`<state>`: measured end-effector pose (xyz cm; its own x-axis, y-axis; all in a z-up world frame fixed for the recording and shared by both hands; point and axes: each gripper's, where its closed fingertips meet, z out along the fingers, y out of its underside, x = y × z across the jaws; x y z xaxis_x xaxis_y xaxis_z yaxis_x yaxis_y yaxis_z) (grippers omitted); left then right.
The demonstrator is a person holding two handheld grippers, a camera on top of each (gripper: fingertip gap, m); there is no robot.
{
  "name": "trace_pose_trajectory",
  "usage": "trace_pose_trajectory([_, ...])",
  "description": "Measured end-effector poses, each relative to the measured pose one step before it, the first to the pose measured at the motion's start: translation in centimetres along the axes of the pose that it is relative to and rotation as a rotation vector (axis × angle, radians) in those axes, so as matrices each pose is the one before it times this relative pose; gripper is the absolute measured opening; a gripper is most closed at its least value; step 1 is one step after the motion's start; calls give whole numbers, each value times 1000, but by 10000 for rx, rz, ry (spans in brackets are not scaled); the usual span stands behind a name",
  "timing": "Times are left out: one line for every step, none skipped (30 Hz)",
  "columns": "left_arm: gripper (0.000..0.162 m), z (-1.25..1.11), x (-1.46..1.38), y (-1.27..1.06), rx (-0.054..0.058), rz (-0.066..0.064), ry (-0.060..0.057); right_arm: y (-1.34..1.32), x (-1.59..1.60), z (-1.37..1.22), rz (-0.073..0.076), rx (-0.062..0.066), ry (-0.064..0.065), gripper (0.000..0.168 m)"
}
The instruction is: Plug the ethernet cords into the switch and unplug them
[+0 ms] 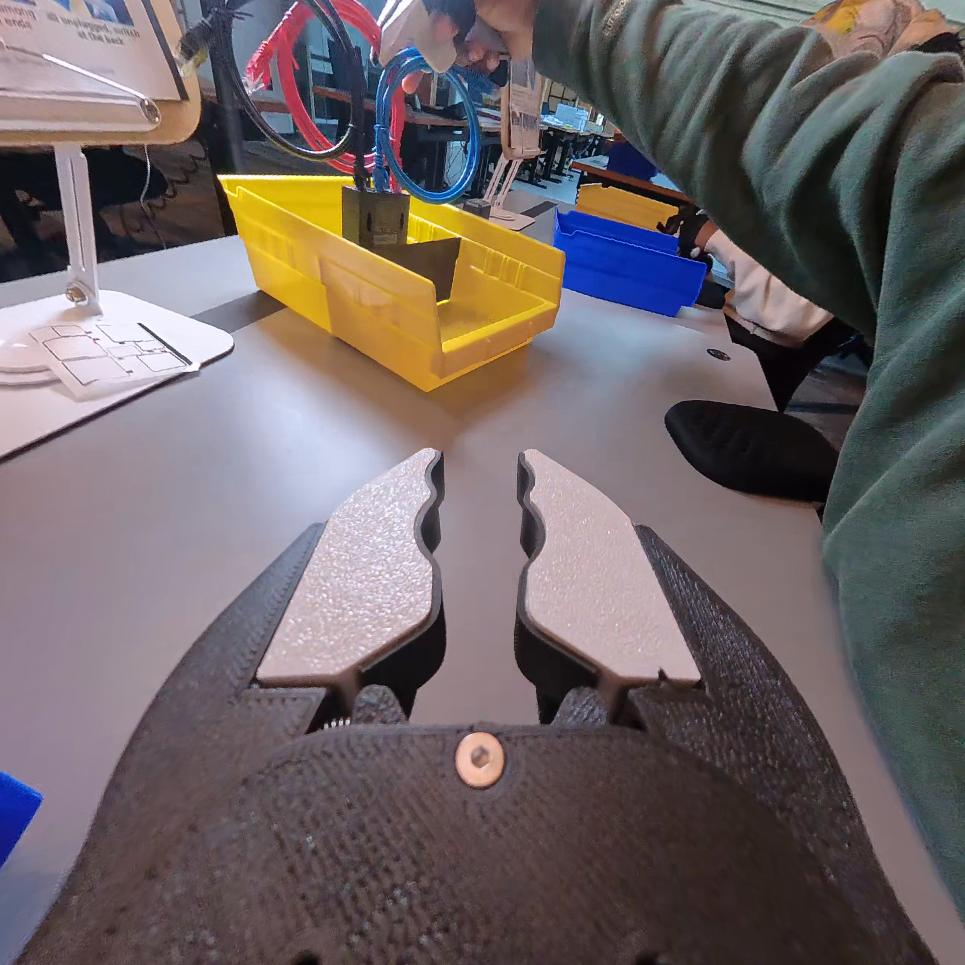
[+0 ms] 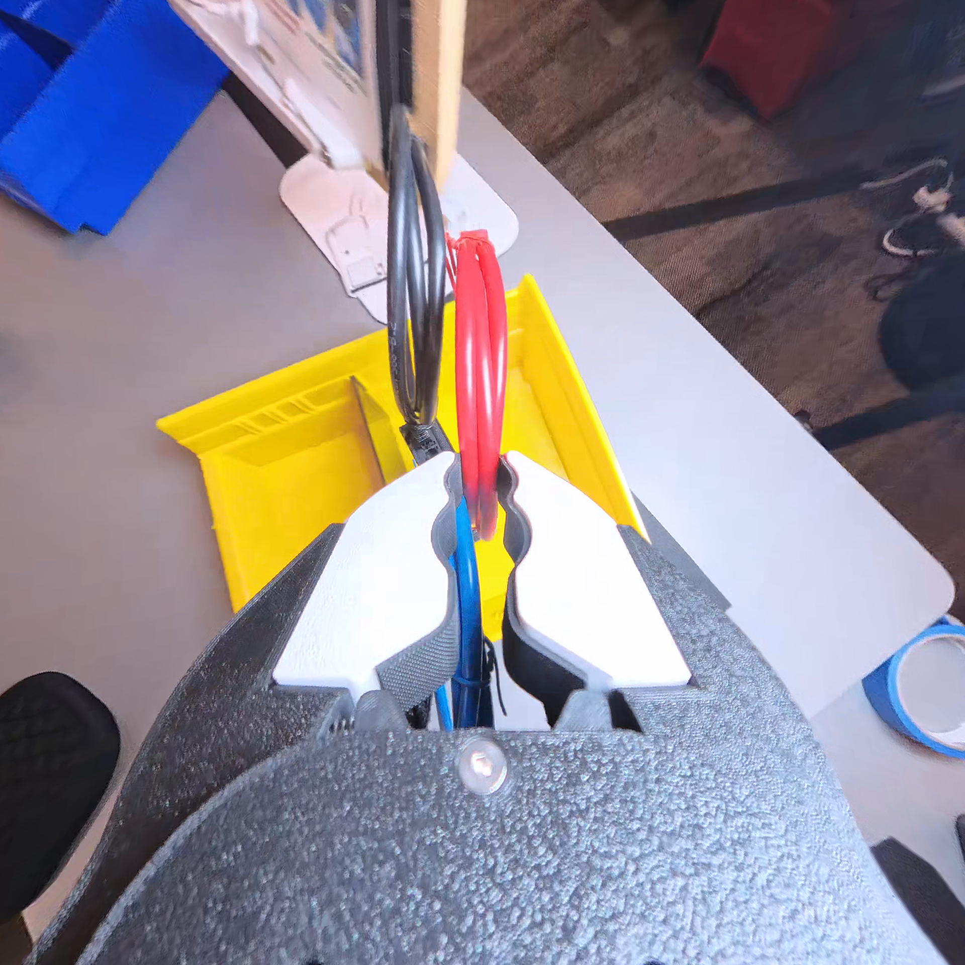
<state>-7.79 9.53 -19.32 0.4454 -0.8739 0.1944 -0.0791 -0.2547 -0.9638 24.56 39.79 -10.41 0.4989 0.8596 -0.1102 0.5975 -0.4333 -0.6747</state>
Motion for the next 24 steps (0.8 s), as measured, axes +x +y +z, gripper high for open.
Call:
trace_pose_trajectory([26, 215, -141, 334, -90, -138, 44, 593, 863, 671, 261, -117, -22, 13])
trace_pose_trajectory([26, 222, -116, 368, -120, -94, 28, 720, 783, 800, 290, -194, -24, 14])
trace_pose_trajectory([26, 201, -111, 362, -132, -35, -3, 359, 941, 754, 221, -27, 171, 15])
trace_pose_trajectory([26, 192, -65, 367, -141, 3, -7, 201, 1006, 635, 77, 29, 361, 16])
trace_pose_trajectory([27, 174, -32, 335, -136, 5, 4, 181, 943, 535, -5, 36, 425, 19])
trace_pose_trajectory([27, 160, -32, 276, -113, -3, 5, 166, 720, 432, -18, 15, 348, 24])
trace_pose_trajectory([27, 133, -18, 234, -91, -11, 15, 180, 857, 295, -50, -23, 496, 27])
trace_pose_trajectory([27, 110, 6, 181, -65, -21, 20, 140, 979, 159, -184, -10, 674, 30])
trace_pose_trajectory([27, 95, 18, 134, -38, -30, 24, 0, 918, -50, -288, 86, 742, 33])
trace_pose_trajectory([27, 78, 31, 102, -32, -26, 29, -170, 995, -273, -275, 195, 840, 36])
trace_pose_trajectory([27, 58, 34, 114, -32, -18, 19, -255, 1085, -505, -217, 257, 891, 39])
trace_pose_trajectory([27, 65, 55, 85, -32, -14, 19, -363, 913, -704, -187, 322, 779, 42])
trace_pose_trajectory([27, 44, 99, 55, -29, -2, 32, -414, 725, -888, -151, 347, 648, 45])
trace_pose_trajectory([27, 12, 125, 12, -19, 19, 24, -347, 502, -1032, -152, 282, 547, 48])
trace_pose_trajectory([27, -4, 123, -42, -6, 41, 6, -352, -176, -1139, -65, 320, 150, 51])
trace_pose_trajectory([27, -35, 133, -85, 11, 54, -7, -275, -794, -1204, 59, 284, -162, 55])
trace_pose_trajectory([27, -60, 154, -149, 30, 60, -3, -121, -1411, -1270, 57, 194, -374, 59])
trace_pose_trajectory([27, -90, 175, -178, 48, 75, 8, -36, -1932, -1351, -23, 206, -474, 62])
trace_pose_trajectory([27, -108, 117, -205, 55, 84, -28, 52, -2266, -1379, -155, 219, -448, 63])
trace_pose_trajectory([27, -124, 48, -205, 53, 81, -67, 270, -2483, -1333, -264, 130, -390, 65])
trace_pose_trajectory([27, -147, -29, -192, 33, 85, -115, 554, -2492, -1252, -264, -15, -278, 67])
trace_pose_trajectory([27, -176, -122, -201, 32, 92, -164, 774, -2465, -1142, -138, -84, -204, 70])
trace_pose_trajectory([27, -212, -137, -256, 53, 102, -182, 978, -2474, -1029, 101, -106, -228, 72])
trace_pose_trajectory([27, -265, -183, -229, 18, 144, -236, 1246, -2373, -856, 324, -149, -222, 75])
